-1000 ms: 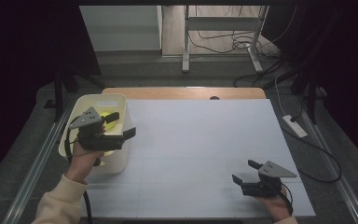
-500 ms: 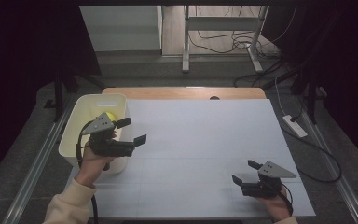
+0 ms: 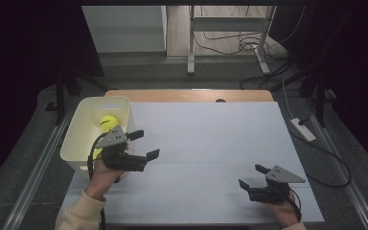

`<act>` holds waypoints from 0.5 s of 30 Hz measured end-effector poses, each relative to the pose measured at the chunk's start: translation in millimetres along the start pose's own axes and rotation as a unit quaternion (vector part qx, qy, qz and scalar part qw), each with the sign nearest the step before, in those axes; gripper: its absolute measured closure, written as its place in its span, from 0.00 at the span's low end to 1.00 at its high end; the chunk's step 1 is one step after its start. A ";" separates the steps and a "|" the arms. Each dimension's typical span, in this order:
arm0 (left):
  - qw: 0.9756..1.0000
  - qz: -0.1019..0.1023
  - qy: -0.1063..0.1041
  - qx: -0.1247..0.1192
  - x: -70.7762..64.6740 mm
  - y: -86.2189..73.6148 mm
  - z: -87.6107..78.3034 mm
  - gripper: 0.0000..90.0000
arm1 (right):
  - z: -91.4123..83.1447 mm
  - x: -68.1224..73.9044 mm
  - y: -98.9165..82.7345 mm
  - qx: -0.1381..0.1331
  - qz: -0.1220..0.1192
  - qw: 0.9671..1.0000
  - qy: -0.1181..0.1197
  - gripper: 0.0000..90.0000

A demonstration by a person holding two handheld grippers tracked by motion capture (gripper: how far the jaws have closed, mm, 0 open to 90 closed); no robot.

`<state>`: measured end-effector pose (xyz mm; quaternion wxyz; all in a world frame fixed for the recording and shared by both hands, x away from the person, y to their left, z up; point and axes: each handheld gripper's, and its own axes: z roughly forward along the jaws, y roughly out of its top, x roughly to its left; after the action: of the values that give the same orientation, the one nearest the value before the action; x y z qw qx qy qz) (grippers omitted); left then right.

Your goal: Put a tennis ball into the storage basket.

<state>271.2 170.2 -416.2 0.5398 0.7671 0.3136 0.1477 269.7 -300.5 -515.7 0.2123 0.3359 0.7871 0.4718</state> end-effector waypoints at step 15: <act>0.999 0.040 -0.020 0.025 -27.0 -27.1 10.1 0.14 | 0.1 0.1 -0.3 0.000 0.002 1.000 0.001 0.15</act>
<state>247.6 151.5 -442.0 0.5203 0.7950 0.2755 0.1463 269.7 -300.5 -516.0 0.2112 0.3369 0.7866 0.4724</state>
